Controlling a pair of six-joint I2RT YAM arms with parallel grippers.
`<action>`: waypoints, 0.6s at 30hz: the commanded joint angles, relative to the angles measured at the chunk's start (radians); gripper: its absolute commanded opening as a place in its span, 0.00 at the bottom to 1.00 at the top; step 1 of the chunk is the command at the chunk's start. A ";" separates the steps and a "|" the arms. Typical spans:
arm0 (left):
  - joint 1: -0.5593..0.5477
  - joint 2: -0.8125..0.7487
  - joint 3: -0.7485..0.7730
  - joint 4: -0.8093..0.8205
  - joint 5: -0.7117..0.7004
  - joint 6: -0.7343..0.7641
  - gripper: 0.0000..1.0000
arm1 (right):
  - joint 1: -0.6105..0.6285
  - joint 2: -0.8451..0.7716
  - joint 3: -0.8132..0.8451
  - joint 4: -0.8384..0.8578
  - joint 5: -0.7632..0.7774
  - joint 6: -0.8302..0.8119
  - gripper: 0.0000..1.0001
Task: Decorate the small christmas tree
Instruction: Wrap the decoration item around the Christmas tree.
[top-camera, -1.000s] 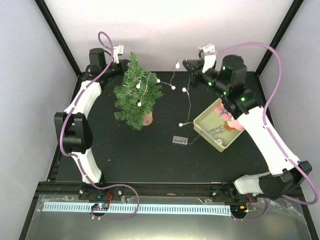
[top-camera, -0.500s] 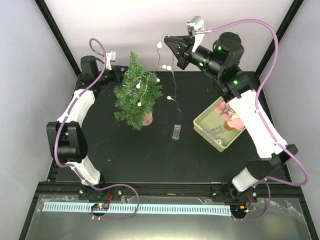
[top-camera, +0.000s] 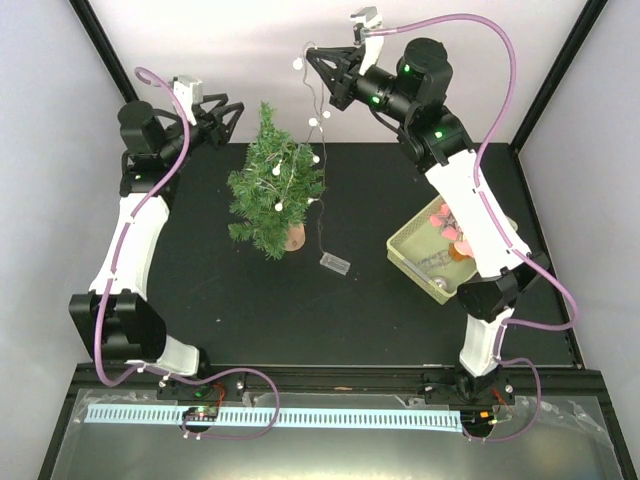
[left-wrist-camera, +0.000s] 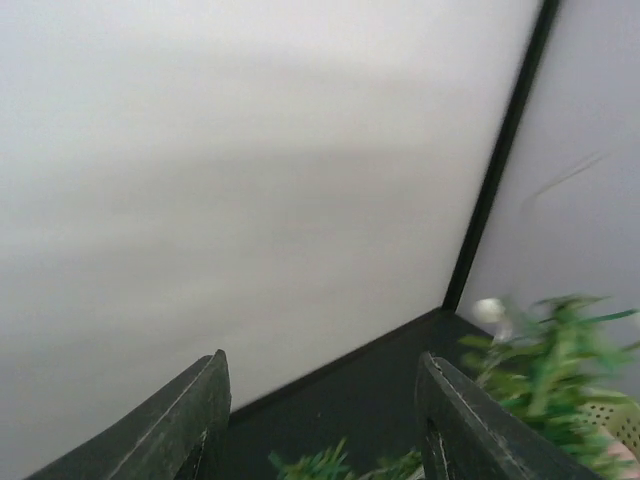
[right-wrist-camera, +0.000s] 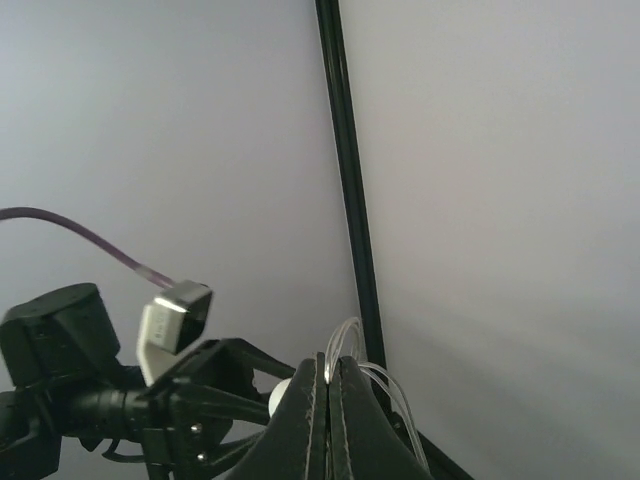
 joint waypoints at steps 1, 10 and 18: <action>-0.005 -0.032 0.035 0.146 0.128 0.049 0.52 | 0.019 0.008 0.036 0.019 0.009 0.065 0.01; -0.098 -0.041 0.122 0.104 0.214 0.238 0.54 | 0.073 0.056 0.096 0.053 0.014 0.090 0.01; -0.170 0.005 0.219 0.033 0.173 0.336 0.54 | 0.110 0.059 0.100 0.059 0.012 0.086 0.01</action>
